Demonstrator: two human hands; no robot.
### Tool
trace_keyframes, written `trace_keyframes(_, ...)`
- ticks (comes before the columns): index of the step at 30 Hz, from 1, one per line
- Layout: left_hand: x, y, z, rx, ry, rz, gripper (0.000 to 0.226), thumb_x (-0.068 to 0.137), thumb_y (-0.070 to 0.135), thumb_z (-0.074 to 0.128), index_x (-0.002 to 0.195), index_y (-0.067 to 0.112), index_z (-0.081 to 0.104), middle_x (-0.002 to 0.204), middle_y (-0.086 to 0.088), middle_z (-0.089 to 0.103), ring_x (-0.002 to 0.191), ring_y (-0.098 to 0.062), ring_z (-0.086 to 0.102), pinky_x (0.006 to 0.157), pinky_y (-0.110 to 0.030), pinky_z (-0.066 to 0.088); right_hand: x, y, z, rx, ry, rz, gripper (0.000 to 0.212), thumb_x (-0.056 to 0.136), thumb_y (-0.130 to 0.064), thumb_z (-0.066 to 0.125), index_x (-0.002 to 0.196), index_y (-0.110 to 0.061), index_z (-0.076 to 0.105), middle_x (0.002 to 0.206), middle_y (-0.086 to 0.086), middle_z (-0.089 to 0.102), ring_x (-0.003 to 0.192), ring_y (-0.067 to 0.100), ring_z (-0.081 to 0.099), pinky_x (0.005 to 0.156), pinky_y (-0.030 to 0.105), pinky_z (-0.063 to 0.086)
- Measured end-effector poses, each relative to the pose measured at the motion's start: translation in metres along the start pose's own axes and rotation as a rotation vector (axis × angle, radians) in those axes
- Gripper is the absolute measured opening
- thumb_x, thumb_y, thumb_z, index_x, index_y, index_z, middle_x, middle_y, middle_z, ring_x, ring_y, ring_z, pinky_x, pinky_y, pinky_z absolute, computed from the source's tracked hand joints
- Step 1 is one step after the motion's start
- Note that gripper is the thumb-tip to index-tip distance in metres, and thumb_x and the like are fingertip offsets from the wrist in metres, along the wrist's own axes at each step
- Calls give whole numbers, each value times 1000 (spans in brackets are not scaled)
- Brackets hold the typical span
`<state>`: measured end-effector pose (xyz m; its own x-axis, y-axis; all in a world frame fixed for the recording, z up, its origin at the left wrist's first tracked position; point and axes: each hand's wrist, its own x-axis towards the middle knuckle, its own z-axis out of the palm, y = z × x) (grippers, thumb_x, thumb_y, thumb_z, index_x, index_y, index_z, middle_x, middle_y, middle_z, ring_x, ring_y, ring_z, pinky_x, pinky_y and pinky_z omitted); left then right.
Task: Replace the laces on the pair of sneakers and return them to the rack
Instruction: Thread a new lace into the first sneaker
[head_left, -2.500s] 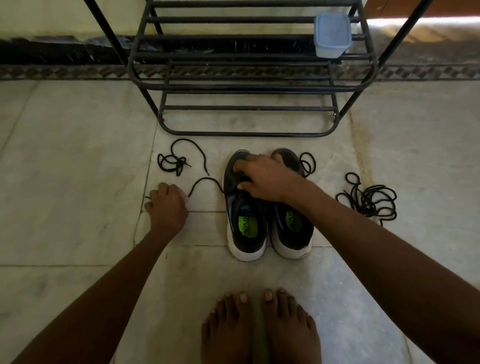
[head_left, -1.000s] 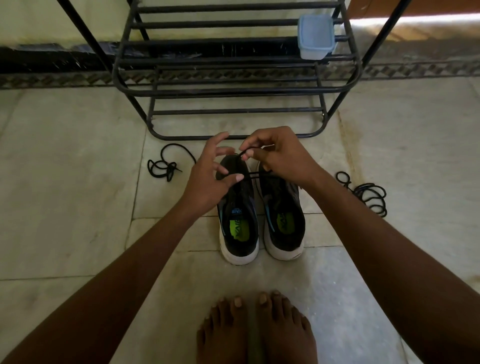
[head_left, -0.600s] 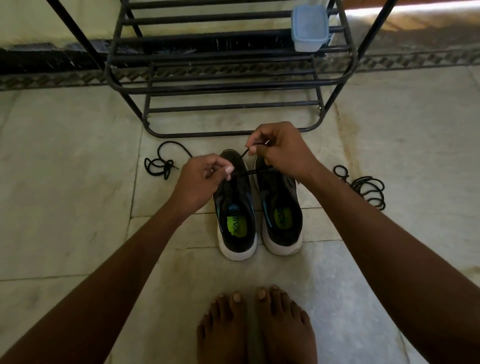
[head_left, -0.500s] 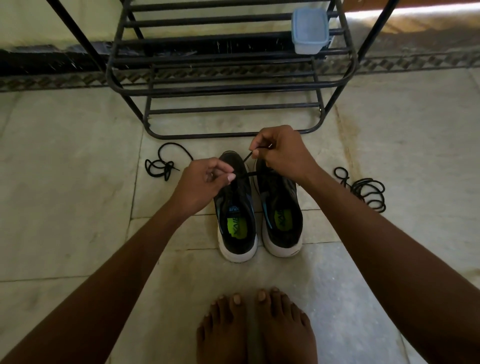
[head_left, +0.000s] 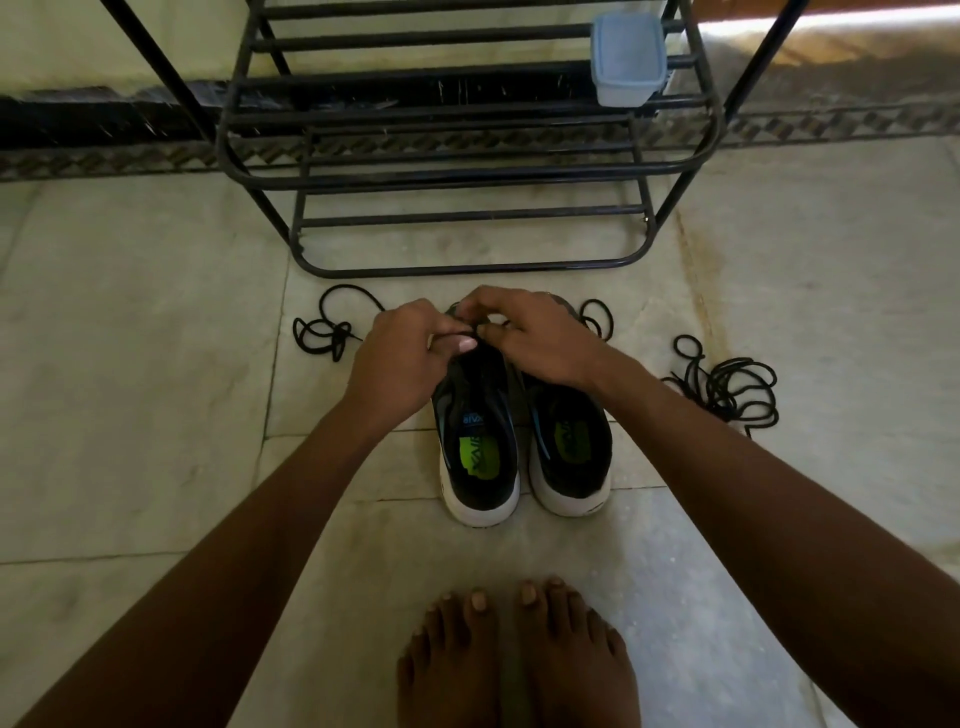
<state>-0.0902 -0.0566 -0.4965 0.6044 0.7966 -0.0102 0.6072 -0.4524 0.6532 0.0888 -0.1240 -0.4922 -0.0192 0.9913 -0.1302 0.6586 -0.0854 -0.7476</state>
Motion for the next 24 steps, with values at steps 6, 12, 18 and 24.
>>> trace_keyframes(6, 4, 5, -6, -1, 27, -60, 16, 88, 35, 79, 103, 31, 81, 80, 13, 68, 59, 5, 51, 60, -24, 37, 1, 8, -4, 194, 8, 48, 9, 98, -19, 65, 98, -17, 74, 73, -1, 73, 72, 10, 70, 72, 22, 54)
trace_keyframes(12, 0, -14, 11, -104, 33, -319, 25, 84, 31, 83, 105, 23, 72, 89, 7, 69, 82, -8, 66, 64, -19, 43, 4, 21, 1, 143, 206, 162, 15, 98, -10, 57, 90, -17, 68, 75, 0, 71, 64, 5, 68, 65, 19, 54)
trace_keyframes(18, -5, -7, 34, -68, -127, -417, 73, 73, 29, 85, 135, 26, 46, 126, -4, 43, 111, -18, 51, 83, -28, 46, 11, 11, 7, 131, 380, 168, 11, 97, -14, 55, 95, -14, 65, 65, -3, 63, 54, 1, 59, 49, 9, 41)
trace_keyframes(24, -9, 6, 38, 125, -58, -372, 57, 80, 28, 77, 130, 13, 54, 120, -8, 50, 106, -22, 55, 77, -29, 41, 17, 9, 20, 133, 280, 145, 14, 96, -22, 66, 89, -10, 69, 69, -12, 61, 61, -4, 57, 55, 6, 39)
